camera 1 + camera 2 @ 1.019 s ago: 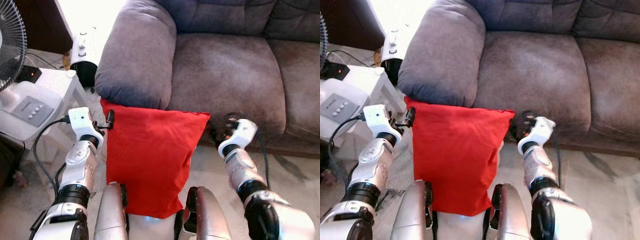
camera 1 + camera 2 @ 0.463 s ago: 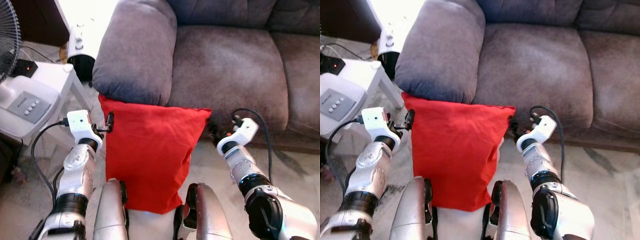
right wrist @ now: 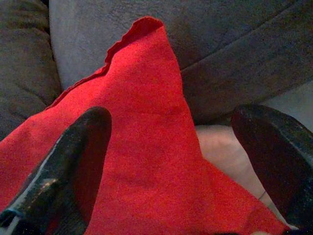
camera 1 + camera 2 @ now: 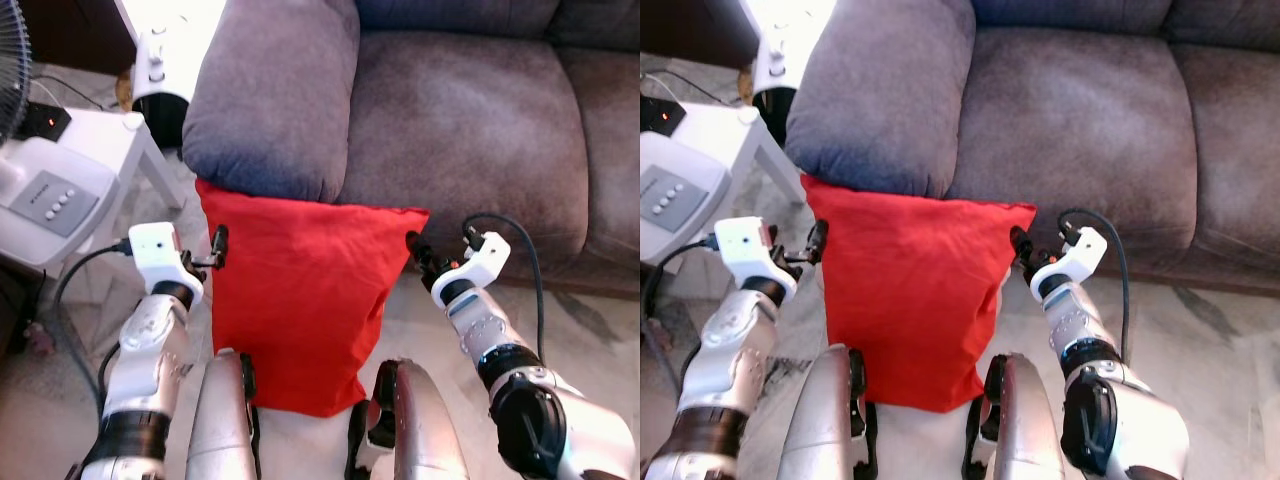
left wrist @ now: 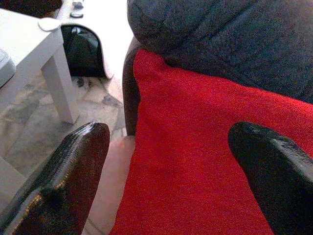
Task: Move the pillow to the sofa from floor
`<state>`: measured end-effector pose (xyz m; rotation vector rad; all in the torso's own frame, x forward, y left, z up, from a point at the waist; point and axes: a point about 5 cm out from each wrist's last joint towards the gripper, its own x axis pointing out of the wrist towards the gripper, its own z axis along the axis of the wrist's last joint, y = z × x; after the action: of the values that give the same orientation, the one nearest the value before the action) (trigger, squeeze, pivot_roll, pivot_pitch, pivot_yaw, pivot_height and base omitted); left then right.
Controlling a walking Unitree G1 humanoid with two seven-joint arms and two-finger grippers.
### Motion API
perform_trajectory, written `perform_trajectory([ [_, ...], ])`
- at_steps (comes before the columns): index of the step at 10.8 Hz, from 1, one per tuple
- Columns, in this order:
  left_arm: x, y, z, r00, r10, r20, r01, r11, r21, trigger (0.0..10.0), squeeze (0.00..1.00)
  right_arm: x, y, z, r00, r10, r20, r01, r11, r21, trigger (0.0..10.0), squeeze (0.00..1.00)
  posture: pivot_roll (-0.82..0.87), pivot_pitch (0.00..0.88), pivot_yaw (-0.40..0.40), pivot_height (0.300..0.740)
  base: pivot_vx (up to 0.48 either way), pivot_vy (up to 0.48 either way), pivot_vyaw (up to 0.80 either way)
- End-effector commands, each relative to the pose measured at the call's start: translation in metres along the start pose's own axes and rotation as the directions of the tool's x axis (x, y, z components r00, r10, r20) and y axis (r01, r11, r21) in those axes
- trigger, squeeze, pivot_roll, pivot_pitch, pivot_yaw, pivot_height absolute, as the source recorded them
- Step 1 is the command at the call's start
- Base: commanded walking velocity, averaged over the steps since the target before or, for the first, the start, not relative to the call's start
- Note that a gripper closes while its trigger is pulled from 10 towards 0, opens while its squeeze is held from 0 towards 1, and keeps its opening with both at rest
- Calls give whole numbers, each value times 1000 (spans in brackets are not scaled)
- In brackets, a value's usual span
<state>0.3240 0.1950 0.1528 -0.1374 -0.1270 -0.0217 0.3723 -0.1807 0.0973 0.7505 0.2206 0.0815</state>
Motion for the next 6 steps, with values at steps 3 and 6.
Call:
perform_trajectory([
  [3,-6,-7,26,998,-22,55,23,1000,-14,10000,0,-2,-2,-1,999,41,5,-41,999,0,10000,0,258,422,-29,594,0,0,0],
  [6,-8,-22,82,978,-121,172,125,992,-14,10000,0,-1,6,-12,994,107,2,-107,992,72,10000,0,314,451,-12,594,0,0,0],
])
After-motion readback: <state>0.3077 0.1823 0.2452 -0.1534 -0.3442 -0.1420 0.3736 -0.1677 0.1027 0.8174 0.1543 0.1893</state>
